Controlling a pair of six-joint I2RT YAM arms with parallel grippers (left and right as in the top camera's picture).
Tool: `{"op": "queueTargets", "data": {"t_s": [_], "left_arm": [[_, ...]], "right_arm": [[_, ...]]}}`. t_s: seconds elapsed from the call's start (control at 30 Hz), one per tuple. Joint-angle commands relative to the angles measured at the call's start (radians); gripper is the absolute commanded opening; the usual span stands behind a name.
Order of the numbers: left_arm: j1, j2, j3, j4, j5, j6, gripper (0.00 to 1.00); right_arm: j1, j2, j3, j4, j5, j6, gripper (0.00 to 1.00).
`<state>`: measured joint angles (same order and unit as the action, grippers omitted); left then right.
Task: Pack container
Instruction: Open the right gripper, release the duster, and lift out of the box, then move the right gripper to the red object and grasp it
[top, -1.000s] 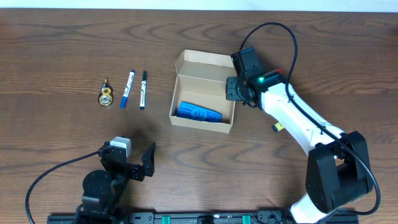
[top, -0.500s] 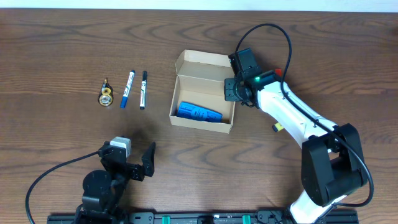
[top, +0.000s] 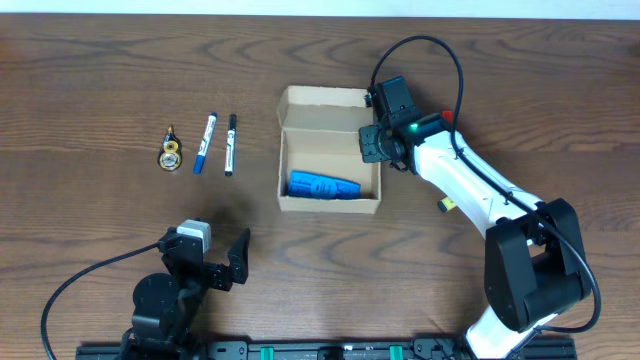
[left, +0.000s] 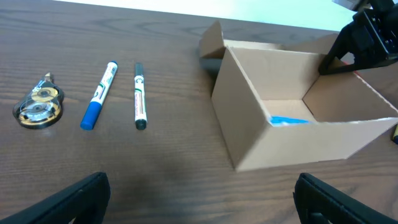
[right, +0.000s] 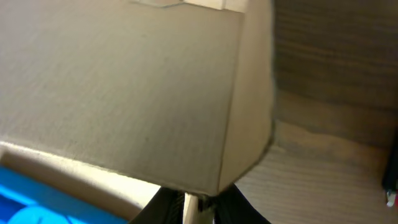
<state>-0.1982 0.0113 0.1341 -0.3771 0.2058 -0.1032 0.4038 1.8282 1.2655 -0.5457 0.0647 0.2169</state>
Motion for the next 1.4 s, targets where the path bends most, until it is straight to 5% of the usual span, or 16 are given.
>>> {"op": "queueTargets", "data": {"t_s": [0.0, 0.1, 0.2, 0.27, 0.57, 0.9, 1.37], "left_arm": [[-0.005, -0.007, -0.021, 0.000, 0.003, 0.014, 0.95], [-0.005, -0.007, -0.021, 0.000, 0.003, 0.014, 0.95], [-0.005, -0.007, -0.021, 0.000, 0.003, 0.014, 0.95], [-0.005, -0.007, -0.021, 0.000, 0.003, 0.014, 0.95], [-0.005, -0.007, -0.021, 0.000, 0.003, 0.014, 0.95], [-0.005, -0.007, -0.021, 0.000, 0.003, 0.014, 0.95], [-0.005, -0.007, -0.021, 0.000, 0.003, 0.014, 0.95]], "right_arm": [[0.007, 0.005, -0.005, 0.010, 0.011, -0.073, 0.17], [0.007, 0.005, -0.005, 0.019, 0.018, -0.084, 0.21], [0.003, 0.005, -0.005, 0.028, 0.018, -0.075, 0.51], [0.000, 0.000, 0.004, 0.029, 0.016, -0.051, 0.61], [-0.064, -0.164, 0.235, -0.098, 0.070, -0.027, 0.80], [-0.303, -0.119, 0.236, -0.106, 0.159, 0.027, 0.80], [-0.325, 0.216, 0.232, -0.107, 0.129, 0.120, 0.79]]}}
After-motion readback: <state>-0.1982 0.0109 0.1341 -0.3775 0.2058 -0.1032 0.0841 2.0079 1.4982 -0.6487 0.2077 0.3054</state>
